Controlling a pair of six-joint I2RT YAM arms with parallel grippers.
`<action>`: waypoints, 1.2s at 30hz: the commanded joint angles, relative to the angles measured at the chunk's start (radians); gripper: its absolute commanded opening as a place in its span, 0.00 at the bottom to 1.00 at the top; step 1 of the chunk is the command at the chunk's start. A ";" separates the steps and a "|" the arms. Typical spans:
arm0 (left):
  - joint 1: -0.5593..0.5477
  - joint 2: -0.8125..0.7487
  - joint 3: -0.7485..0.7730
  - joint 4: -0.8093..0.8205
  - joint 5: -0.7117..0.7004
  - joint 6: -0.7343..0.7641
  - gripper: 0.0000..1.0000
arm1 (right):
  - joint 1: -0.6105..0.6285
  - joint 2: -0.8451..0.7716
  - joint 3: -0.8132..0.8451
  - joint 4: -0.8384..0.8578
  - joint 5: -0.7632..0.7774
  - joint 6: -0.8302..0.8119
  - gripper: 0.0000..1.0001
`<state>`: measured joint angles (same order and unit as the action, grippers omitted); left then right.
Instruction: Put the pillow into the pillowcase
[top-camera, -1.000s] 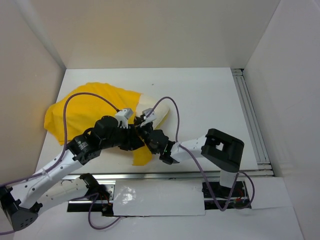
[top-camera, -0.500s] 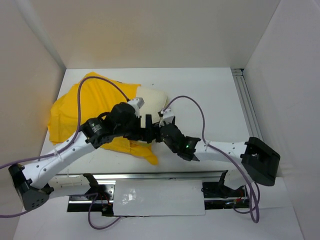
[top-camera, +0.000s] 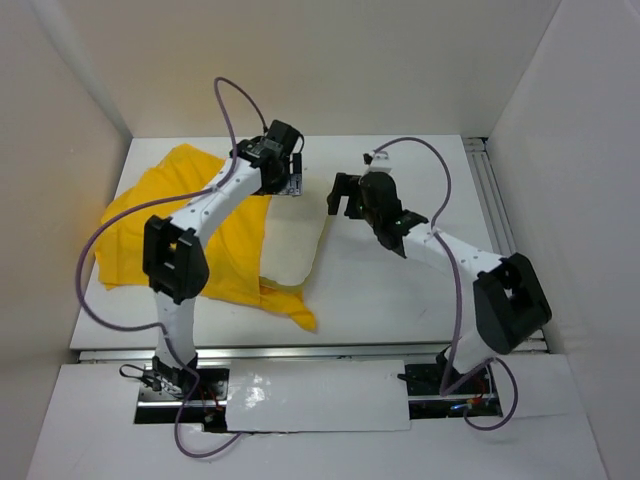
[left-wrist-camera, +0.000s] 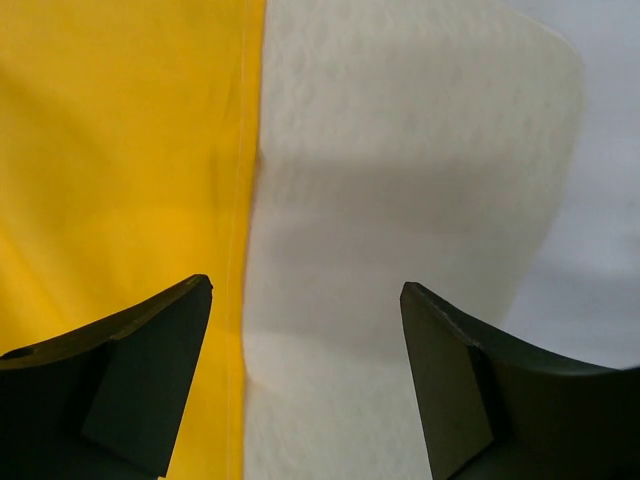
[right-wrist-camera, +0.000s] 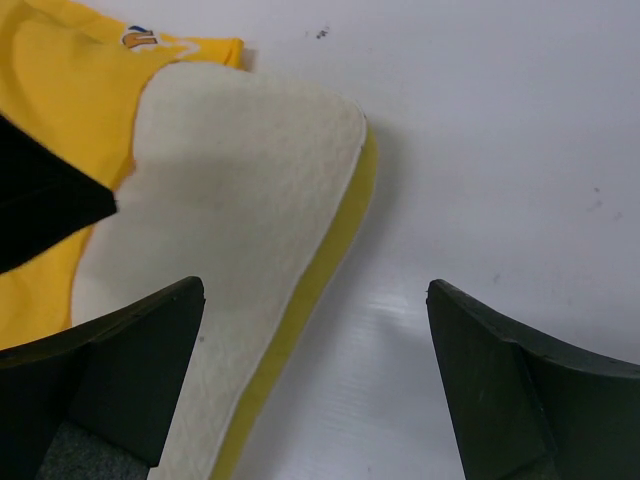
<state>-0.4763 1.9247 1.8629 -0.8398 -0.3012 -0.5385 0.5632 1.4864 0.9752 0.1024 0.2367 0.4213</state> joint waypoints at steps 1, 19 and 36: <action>0.022 0.127 0.192 -0.120 -0.098 0.123 0.87 | -0.060 0.089 0.126 -0.015 -0.135 -0.004 0.99; 0.148 0.362 0.282 -0.007 0.017 0.256 0.85 | -0.135 0.405 0.290 0.065 -0.389 0.089 0.99; 0.137 0.358 0.239 0.024 -0.009 0.261 0.25 | -0.135 0.426 0.263 0.103 -0.392 0.126 0.98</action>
<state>-0.3328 2.2448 2.0556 -0.7940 -0.2687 -0.2695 0.4335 1.8900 1.2125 0.1387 -0.1406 0.5350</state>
